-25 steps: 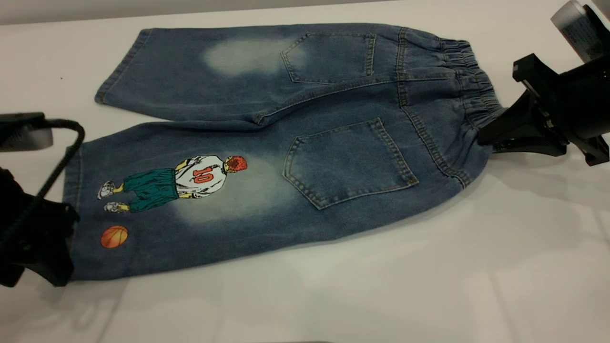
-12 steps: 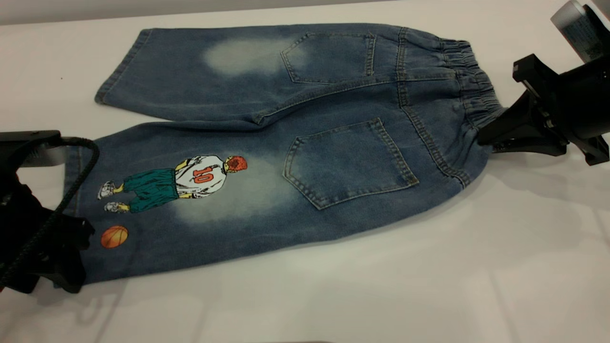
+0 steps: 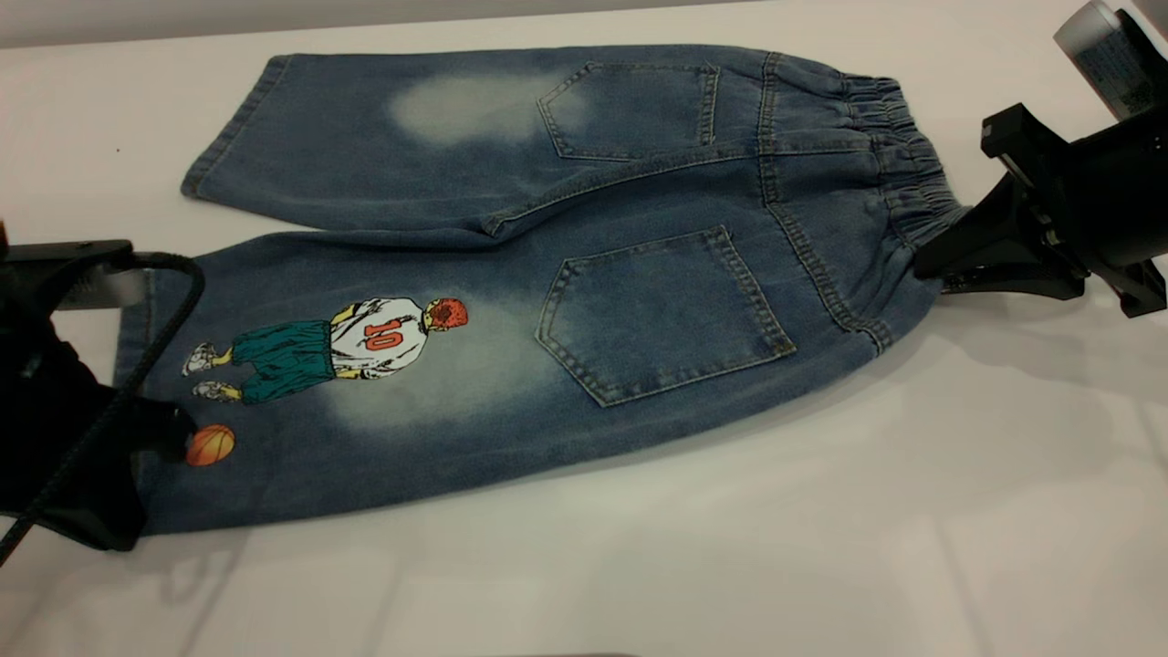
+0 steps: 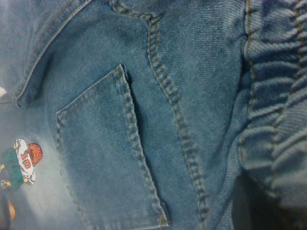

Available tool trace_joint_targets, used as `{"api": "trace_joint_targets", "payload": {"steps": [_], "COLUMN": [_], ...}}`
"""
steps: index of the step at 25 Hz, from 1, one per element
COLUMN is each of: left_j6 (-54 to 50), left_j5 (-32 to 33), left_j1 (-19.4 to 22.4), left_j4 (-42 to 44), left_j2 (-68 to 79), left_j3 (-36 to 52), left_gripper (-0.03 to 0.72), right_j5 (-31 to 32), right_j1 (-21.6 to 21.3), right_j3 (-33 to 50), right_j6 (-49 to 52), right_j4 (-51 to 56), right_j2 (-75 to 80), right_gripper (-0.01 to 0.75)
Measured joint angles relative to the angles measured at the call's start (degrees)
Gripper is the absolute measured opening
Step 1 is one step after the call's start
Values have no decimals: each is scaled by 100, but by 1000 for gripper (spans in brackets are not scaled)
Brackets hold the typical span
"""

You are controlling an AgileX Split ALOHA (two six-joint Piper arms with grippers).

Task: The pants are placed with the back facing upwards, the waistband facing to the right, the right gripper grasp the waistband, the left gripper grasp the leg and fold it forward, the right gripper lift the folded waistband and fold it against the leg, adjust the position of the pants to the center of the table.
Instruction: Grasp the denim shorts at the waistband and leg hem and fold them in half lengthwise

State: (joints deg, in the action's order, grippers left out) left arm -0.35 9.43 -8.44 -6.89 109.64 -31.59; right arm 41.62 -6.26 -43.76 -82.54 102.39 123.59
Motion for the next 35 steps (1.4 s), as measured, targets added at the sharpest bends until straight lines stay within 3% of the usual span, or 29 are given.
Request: {"api": "trace_joint_targets", "payload": {"steps": [9,17,21,26,35], "left_j6": [0,0,35,35,35], "left_j5": [1401,2021,1723,828,-881], "left_j1": [0,0,0,0,0], "left_j4": [12,85,215,228,221], "left_j2": [-1910,-3697,-3728,-2986,-1071], "left_j3": [-435,-824,-1067,-1338,-2178], "left_gripper": [32,32,31,31,31], "right_j5": [620,569,575,496,-372], "right_j1": [0,0,0,0,0], "right_j3": [0,6,-158,-496,-976], "right_j6": [329,1025,1234,1357,1160], "right_j4": [-668,-1382,-1590,-1612,-1323], "right_j2": [-698,-2143,-2379,-2127,-1427], "right_gripper": [40,40,40,40,40]}}
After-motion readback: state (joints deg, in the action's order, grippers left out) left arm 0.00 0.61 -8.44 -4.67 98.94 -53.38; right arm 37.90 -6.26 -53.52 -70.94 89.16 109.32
